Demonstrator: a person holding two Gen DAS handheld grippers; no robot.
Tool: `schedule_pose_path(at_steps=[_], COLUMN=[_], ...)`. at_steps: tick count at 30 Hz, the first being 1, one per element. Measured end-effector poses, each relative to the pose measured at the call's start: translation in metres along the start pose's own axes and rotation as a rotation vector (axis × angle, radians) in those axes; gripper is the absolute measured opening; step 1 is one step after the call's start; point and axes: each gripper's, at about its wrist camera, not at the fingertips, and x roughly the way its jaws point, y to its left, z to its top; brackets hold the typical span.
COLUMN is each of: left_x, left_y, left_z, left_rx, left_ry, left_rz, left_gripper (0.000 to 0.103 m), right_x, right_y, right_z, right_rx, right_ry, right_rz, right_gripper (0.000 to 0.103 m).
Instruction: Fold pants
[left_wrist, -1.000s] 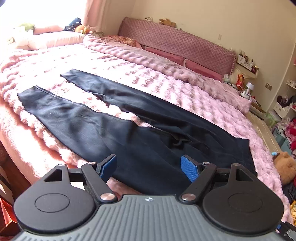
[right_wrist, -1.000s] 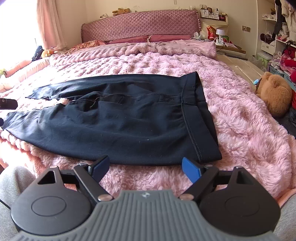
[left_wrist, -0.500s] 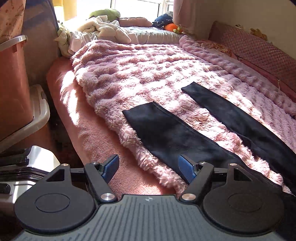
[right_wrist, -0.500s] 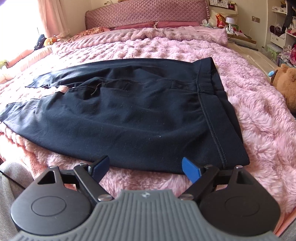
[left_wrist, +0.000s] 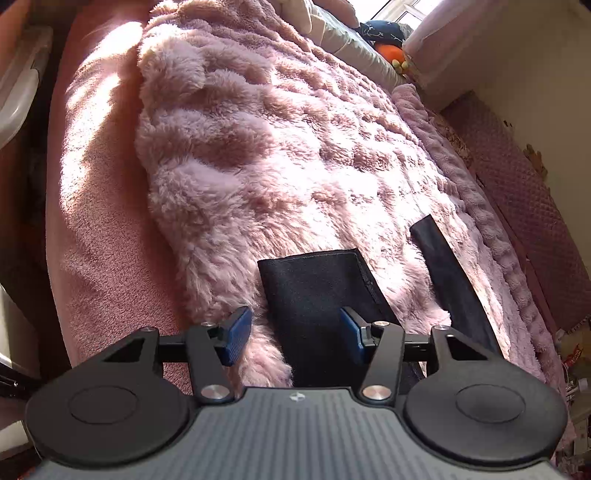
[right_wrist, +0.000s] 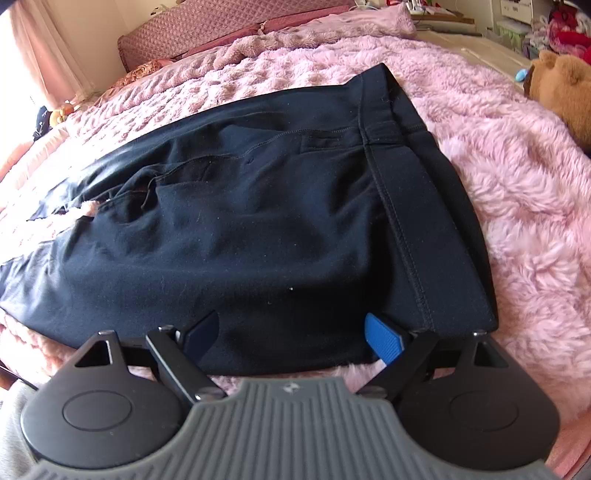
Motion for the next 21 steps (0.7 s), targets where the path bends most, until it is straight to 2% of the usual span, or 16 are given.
schedule_pose_path(at_steps=[2,4,5,6,7,9,11,14,17,20,21], left_x=[0.011,0.019,0.023,0.027,0.029,0.035,0.044,0.058,0.061,0.056,0.054], left_y=[0.011,0.027,0.034,0.04,0.044,0.051,0.059,0.069,0.072,0.07,0.068], left_z=[0.001,0.001,0.0,-0.001,-0.003,-0.005,-0.007,-0.008,-0.008,-0.007,-0.007], left_rx=[-0.052,-0.146,-0.184,-0.21,-0.231,-0.272,-0.347,-0.432,-0.457,-0.443,-0.434], left_ry=[-0.001,0.003,0.007,0.007,0.005,0.003,0.02,0.05,0.058,0.037,0.03], left_rz=[-0.04,-0.142,-0.204,-0.249,-0.274,-0.318,-0.342,-0.344,-0.342,-0.316,-0.307], left_gripper=[0.049,0.033,0.029,0.018,0.011,0.006,0.007,0.013,0.012,0.009,0.006], right_x=[0.002,0.006,0.007,0.006,0.006,0.005,0.002,-0.002,-0.006,-0.01,-0.011], right_y=[0.011,0.019,0.021,0.019,0.017,0.008,0.0,-0.013,-0.029,-0.055,-0.065], right_z=[-0.004,-0.008,-0.01,-0.01,-0.009,-0.007,-0.005,-0.005,-0.003,-0.007,-0.01], right_rx=[-0.064,-0.132,-0.146,-0.137,-0.115,-0.057,0.002,0.09,0.188,0.359,0.418], right_ry=[-0.019,-0.033,-0.033,-0.032,-0.031,-0.03,-0.033,-0.032,-0.024,-0.038,-0.044], right_rz=[-0.048,-0.086,-0.096,-0.098,-0.09,-0.062,-0.024,0.041,0.122,0.234,0.266], right_gripper=[0.083,0.083,0.084,0.084,0.084,0.084,0.084,0.084,0.084,0.081,0.076])
